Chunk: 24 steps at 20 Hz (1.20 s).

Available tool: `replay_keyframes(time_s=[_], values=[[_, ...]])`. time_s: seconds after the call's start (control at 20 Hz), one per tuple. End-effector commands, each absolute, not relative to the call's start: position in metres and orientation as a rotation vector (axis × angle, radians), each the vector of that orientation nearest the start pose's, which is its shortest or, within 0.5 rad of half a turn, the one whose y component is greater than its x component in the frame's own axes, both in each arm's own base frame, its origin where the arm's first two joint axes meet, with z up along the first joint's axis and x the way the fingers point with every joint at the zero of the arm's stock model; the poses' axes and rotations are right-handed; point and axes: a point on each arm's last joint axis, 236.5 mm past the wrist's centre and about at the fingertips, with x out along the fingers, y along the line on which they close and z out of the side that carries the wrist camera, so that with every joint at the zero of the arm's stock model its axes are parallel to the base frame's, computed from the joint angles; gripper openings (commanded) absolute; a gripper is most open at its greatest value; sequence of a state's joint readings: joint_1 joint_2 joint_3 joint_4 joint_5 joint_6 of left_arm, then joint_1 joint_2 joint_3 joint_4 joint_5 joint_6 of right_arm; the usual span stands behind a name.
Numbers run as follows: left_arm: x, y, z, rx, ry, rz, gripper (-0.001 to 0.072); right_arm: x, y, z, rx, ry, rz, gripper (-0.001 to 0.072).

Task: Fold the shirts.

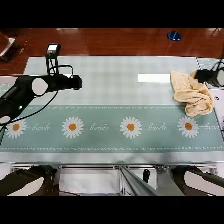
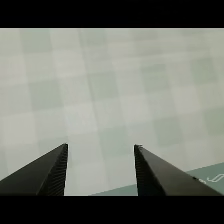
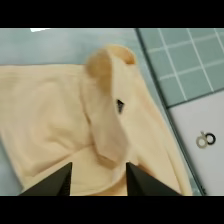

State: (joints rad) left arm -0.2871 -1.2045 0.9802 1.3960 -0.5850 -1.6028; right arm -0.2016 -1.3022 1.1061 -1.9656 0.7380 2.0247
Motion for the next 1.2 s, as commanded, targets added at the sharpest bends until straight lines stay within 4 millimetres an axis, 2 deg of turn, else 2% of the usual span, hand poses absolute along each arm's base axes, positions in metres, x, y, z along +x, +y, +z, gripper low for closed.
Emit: replay_keyframes(time_s=[0.0,0.2,0.3,0.35,0.4,0.45,0.5,0.55,0.6,0.7,0.8,0.85,0.9,1.0,1.05,1.15], values=[[0.429,-0.150,0.025,-0.087,0.852,-0.286,0.0506,0.412,-0.190,-0.019,0.363,0.984,-0.547,0.0415],[0.429,-0.150,0.019,-0.085,0.867,-0.284,0.0506,0.396,-0.179,-0.094,0.468,1.176,-0.527,0.0414],[0.428,-0.150,0.016,-0.084,0.876,-0.283,0.0505,0.387,-0.165,-0.114,0.500,1.261,-0.498,0.0391],[0.427,-0.150,0.015,-0.083,0.883,-0.283,0.0505,0.385,-0.155,-0.116,0.517,1.285,-0.459,0.0257],[0.425,-0.149,0.015,-0.074,0.899,-0.286,0.0504,0.387,-0.143,-0.111,0.510,1.297,-0.385,0.0019],[0.421,-0.145,0.016,-0.055,0.925,-0.291,0.0504,0.392,-0.132,-0.102,0.512,1.292,-0.315,0.0024],[0.418,-0.137,0.022,-0.051,0.951,-0.281,0.0505,0.400,-0.120,-0.085,0.514,1.272,-0.237,0.0024],[0.419,-0.124,0.034,-0.057,0.950,-0.263,0.0505,0.410,-0.110,-0.061,0.520,1.231,-0.174,0.0024],[0.423,-0.109,0.054,-0.061,0.905,-0.242,0.0505,0.423,-0.101,-0.028,0.534,1.157,-0.118,0.0024],[0.425,-0.074,0.106,-0.106,0.779,-0.177,0.0505,0.449,-0.082,0.053,0.524,0.974,-0.029,0.0024],[0.397,-0.059,0.136,-0.165,0.734,-0.161,0.0505,0.461,-0.058,0.140,0.439,0.800,0.041,0.0024],[0.379,-0.062,0.140,-0.187,0.724,-0.174,0.0505,0.461,-0.042,0.183,0.395,0.715,0.085,0.0024],[0.359,-0.071,0.137,-0.211,0.717,-0.201,0.0505,0.457,-0.019,0.231,0.355,0.621,0.155,0.0024],[0.320,-0.088,0.108,-0.214,0.749,-0.254,0.0505,0.439,0.021,0.317,0.294,0.446,0.258,0.0024],[0.301,-0.098,0.091,-0.233,0.775,-0.286,0.0505,0.425,0.040,0.355,0.258,0.373,0.302,0.0024],[0.273,-0.117,0.069,-0.297,0.811,-0.346,0.0505,0.399,0.069,0.409,0.212,0.269,0.377,0.0024]])
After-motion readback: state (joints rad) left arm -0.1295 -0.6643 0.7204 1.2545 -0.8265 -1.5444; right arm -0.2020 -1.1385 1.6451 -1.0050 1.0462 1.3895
